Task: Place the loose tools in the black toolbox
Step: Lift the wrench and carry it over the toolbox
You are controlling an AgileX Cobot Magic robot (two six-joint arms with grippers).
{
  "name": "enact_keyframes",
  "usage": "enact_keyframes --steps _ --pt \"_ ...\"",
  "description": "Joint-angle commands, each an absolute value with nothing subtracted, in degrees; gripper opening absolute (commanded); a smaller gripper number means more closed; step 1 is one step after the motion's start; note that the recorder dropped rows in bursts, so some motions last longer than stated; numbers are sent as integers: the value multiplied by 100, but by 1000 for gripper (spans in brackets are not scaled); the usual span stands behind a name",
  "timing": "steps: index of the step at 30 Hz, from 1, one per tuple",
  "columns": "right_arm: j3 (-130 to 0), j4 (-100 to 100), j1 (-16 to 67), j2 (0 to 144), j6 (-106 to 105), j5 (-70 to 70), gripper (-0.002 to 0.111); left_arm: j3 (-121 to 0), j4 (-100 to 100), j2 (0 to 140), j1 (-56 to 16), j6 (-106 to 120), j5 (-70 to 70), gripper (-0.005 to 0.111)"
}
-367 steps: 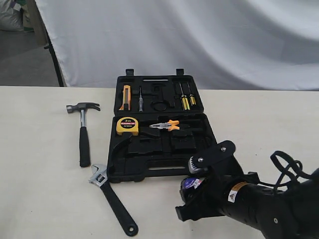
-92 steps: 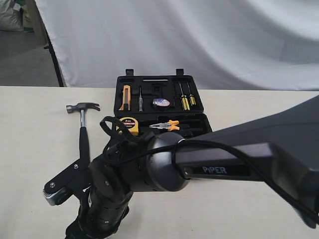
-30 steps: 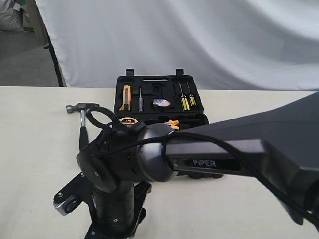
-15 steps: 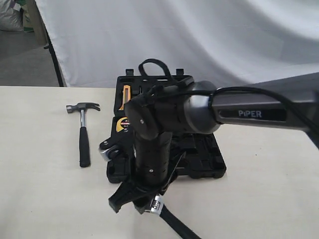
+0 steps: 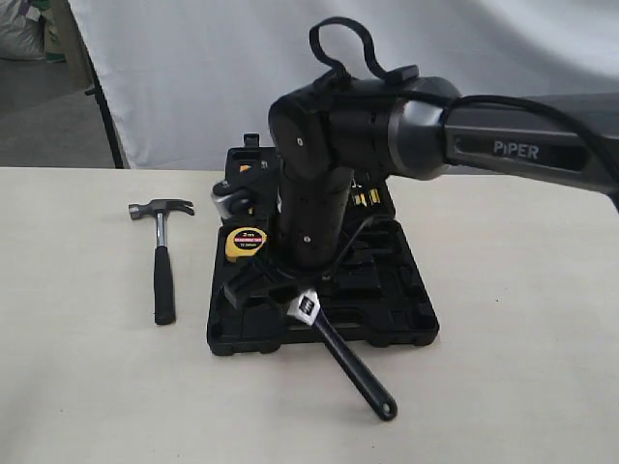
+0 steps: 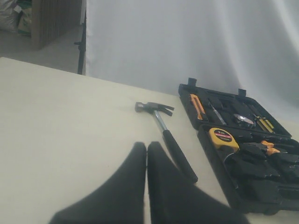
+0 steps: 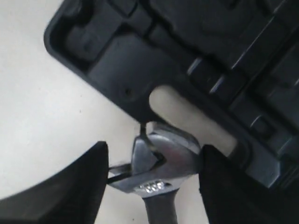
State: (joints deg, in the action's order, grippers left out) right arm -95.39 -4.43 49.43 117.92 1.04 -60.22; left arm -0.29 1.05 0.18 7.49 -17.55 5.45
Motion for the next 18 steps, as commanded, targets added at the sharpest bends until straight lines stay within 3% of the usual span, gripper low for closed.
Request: enact_keyframes --steps 1,18 --pt "-10054 -653 4899 12026 -170 -6138 0 -44 130 0 894 -1782 503 1" --pt "-10792 -1127 5037 12990 -2227 -5866 0 -44 130 0 894 -1782 503 1"
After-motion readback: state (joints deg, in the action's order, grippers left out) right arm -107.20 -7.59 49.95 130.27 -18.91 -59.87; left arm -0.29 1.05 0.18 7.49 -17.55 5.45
